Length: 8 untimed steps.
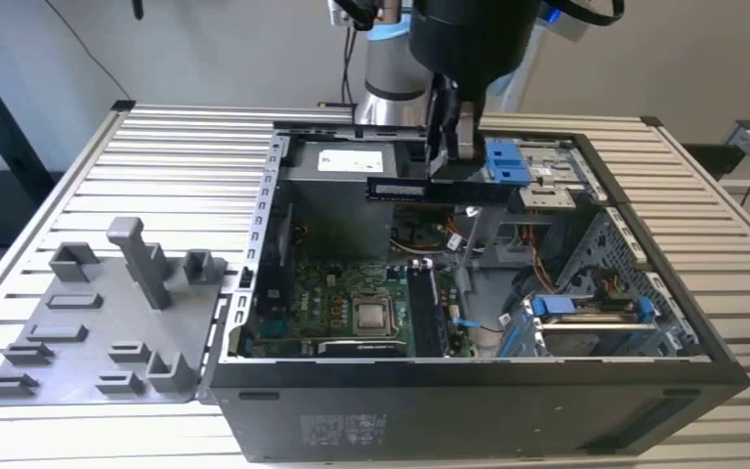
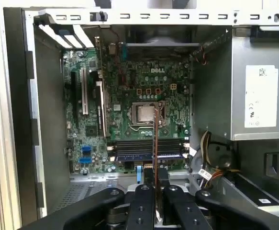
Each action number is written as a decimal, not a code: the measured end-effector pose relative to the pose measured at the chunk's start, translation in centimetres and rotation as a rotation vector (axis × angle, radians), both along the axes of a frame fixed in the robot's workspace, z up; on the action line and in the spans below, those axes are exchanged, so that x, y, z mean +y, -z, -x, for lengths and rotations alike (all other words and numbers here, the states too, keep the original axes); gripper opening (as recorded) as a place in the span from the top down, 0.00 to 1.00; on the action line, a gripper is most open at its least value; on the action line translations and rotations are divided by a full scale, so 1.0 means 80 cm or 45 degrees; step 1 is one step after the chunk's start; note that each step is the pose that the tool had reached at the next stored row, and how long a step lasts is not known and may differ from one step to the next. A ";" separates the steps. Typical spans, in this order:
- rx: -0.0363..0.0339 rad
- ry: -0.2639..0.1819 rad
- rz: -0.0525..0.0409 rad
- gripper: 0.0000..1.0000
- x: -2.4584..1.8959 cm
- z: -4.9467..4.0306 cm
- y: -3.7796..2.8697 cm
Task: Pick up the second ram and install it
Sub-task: 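Pick up the second ram and move it above second insertion slot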
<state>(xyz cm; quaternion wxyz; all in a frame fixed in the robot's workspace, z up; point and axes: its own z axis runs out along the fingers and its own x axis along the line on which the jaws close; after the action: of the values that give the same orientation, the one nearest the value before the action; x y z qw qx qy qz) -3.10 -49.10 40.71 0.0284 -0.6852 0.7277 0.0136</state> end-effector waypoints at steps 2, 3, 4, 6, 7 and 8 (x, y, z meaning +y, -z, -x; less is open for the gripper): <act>-0.0001 0.003 0.000 0.86 0.0002 -0.008 0.0001; 0.0000 0.005 0.000 0.86 0.0003 -0.012 0.0000; 0.0000 0.007 0.000 0.86 0.0004 -0.016 0.0000; 0.0000 0.010 0.000 0.86 0.0005 -0.024 0.0000; 0.0000 0.011 0.000 0.86 0.0006 -0.028 0.0000; 0.0000 0.013 0.000 0.86 0.0007 -0.031 0.0000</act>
<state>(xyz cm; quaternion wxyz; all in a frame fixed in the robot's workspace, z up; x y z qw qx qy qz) -0.59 -49.04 40.71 0.0285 -0.6814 0.7312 0.0135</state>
